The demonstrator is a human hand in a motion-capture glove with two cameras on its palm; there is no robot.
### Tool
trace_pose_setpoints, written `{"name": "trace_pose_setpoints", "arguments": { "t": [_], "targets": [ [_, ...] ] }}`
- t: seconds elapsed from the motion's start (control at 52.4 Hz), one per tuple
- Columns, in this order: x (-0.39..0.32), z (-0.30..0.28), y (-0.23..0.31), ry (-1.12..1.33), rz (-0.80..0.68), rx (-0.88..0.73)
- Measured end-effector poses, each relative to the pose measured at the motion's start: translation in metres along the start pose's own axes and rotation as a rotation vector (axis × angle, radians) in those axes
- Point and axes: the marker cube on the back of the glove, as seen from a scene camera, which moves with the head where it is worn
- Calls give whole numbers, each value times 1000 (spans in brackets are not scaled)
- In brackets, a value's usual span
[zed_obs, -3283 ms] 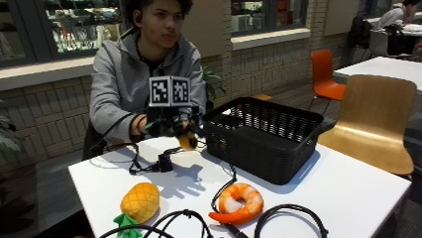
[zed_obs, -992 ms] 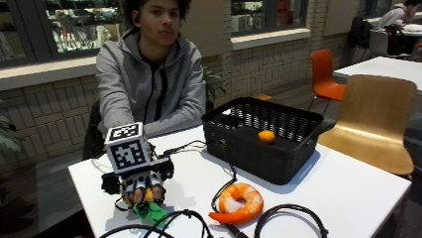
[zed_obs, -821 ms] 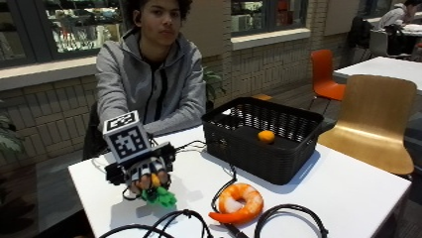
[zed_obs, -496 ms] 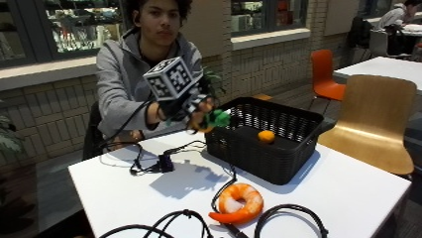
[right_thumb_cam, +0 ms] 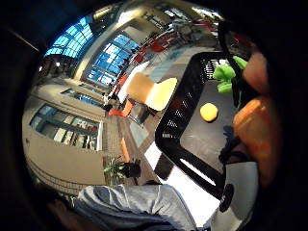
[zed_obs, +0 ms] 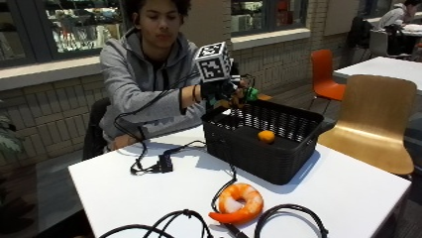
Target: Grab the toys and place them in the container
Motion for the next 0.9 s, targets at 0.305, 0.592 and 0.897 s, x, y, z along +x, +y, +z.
{"name": "trace_pose_setpoints", "arguments": {
  "t": [0.305,0.592,0.897],
  "targets": [
    [-1,14,0,49,-15,-160],
    [19,-1,9,-25,41,-87],
    [120,-44,12,152,241,-125]
  ]
}}
